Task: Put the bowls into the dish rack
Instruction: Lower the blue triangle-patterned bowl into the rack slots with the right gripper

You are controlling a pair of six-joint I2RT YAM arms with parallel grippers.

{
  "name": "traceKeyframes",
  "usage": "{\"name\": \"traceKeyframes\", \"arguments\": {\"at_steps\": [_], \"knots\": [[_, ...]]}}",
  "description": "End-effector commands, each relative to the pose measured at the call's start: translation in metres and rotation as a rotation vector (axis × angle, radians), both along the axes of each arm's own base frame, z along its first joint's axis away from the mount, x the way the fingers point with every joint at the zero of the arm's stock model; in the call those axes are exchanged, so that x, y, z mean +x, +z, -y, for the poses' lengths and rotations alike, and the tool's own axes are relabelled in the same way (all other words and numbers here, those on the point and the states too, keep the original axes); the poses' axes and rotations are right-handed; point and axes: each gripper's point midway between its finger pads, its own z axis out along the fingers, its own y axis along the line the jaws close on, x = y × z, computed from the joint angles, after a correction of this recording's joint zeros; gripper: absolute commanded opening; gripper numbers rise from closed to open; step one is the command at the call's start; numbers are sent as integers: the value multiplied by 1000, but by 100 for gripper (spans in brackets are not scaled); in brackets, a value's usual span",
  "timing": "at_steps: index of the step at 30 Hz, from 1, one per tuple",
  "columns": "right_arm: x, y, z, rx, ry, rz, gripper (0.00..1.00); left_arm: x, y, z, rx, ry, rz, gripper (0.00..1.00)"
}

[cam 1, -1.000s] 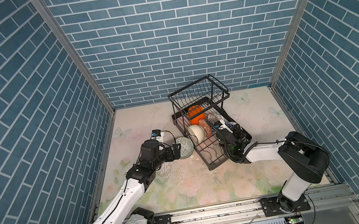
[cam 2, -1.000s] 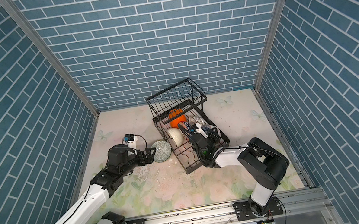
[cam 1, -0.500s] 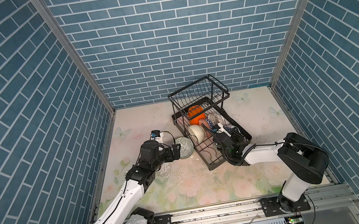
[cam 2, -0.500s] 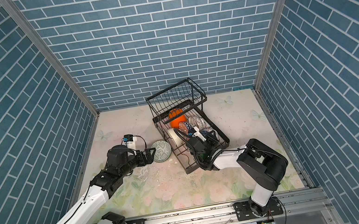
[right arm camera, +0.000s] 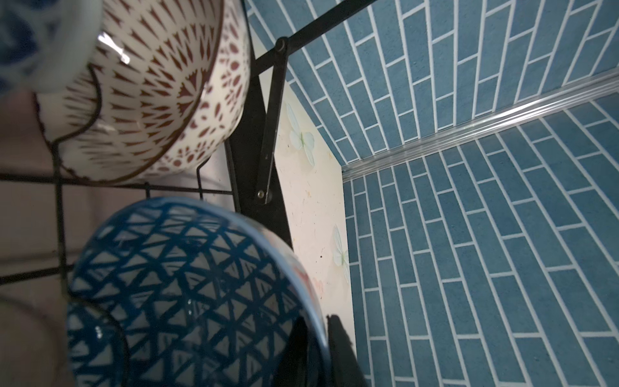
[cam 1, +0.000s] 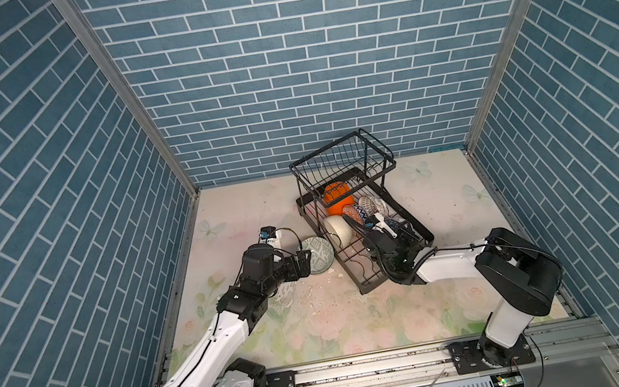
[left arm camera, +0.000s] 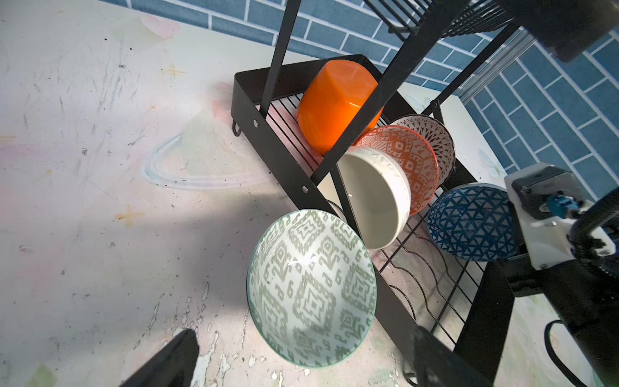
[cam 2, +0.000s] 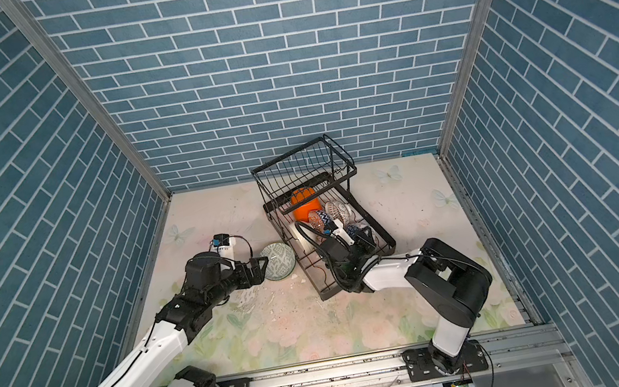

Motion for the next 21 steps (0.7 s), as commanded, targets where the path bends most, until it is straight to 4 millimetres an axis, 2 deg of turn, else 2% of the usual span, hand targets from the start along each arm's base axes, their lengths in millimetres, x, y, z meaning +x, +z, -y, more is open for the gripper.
{"name": "traceKeyframes", "arguments": {"at_steps": [1, 3, 14, 21], "knots": [[-2, -6, 0, 23, -10, -19, 24, -1, 1, -5, 2, 16, 1, 100], [-3, -4, 0, 44, -13, -13, 31, -2, 0, -5, 5, 18, -2, 100], [-5, 7, -3, 142, -7, -7, 57, -3, 5, -10, 21, 36, -5, 100], [-8, 18, -7, 236, 19, -8, 68, -4, 1, -15, 41, 59, -31, 100]]}}
